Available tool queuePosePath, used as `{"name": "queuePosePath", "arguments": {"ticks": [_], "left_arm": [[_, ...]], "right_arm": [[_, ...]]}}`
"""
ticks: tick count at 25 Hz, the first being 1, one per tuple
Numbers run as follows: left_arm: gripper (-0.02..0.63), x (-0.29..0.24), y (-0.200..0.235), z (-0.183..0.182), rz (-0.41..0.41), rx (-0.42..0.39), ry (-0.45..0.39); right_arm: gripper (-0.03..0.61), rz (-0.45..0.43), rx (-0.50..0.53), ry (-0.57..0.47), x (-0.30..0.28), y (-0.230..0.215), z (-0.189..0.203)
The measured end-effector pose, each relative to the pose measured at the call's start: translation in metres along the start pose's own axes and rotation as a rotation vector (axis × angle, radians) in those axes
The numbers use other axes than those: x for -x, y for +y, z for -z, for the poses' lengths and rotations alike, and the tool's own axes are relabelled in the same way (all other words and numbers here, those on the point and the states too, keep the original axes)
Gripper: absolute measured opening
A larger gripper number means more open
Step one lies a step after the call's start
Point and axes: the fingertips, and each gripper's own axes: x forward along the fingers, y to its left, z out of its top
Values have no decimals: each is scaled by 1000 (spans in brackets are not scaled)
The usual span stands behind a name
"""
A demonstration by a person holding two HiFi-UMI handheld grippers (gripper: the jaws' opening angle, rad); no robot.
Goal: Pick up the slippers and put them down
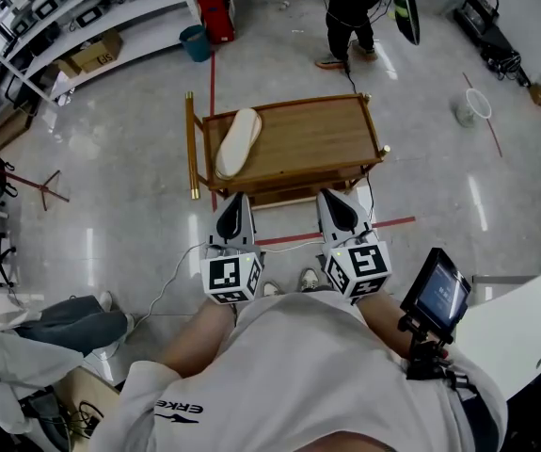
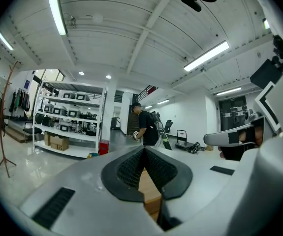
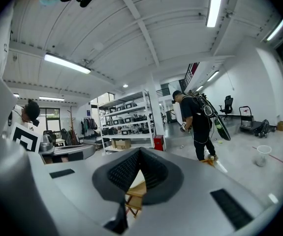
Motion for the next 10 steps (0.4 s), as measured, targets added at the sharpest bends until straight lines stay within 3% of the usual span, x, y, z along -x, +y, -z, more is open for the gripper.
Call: {"name": "queuePosePath", "arguments": {"ticks": [10], "left_arm": [[2, -4, 2, -8, -9, -8, -1]], "right_arm": [[5, -18, 8, -5, -7, 0, -9]]}}
